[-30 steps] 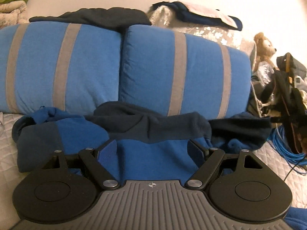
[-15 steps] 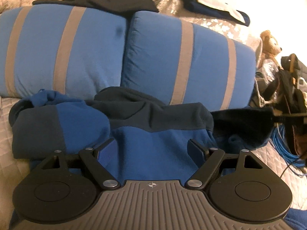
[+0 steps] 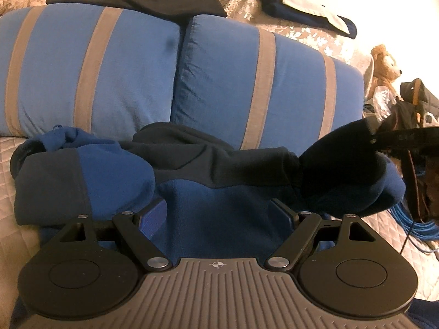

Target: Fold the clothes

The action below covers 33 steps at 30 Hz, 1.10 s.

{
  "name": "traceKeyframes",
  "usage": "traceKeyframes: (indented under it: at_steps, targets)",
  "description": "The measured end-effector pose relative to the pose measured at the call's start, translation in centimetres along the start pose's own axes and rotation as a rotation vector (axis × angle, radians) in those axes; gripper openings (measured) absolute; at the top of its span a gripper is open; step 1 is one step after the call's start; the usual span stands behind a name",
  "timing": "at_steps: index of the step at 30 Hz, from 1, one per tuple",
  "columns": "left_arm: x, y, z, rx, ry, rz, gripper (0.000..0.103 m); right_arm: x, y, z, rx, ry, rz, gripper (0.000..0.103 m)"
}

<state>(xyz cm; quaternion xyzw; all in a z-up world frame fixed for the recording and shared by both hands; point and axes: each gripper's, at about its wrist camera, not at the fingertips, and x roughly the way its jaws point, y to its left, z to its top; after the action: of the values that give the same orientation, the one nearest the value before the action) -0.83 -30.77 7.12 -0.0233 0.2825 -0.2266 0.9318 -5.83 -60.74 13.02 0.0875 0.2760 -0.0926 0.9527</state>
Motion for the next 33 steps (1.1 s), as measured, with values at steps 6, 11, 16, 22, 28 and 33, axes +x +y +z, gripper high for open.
traceKeyframes:
  at_steps: [6, 11, 16, 22, 28, 33]
  targets:
    - [0.2, 0.4, 0.0, -0.017, 0.013, 0.014, 0.081, 3.8, 4.0, -2.1, -0.052, 0.079, 0.079, 0.011]
    - [0.3, 0.7, 0.0, -0.028, 0.021, 0.014, 0.081, 4.3, 5.4, -3.6, -0.133, 0.119, 0.112, 0.064]
    - [0.2, 0.8, 0.0, -0.027, 0.022, 0.01, 0.081, 0.3, 5.3, -3.3, -0.225, 0.011, 0.115, 0.082]
    - [0.1, 1.0, 0.1, -0.041, 0.022, 0.0, 0.081, -3.9, -2.0, -1.4, -0.072, -0.092, 0.024, 0.088]
    - [0.2, 1.0, 0.2, -0.05, 0.027, -0.004, 0.081, -4.4, -11.8, -2.6, 0.261, -0.087, -0.097, 0.074]
    - [0.4, 1.0, 0.1, -0.048, 0.037, -0.003, 0.081, -2.7, -16.7, -5.6, 0.474, -0.045, -0.117, 0.06]
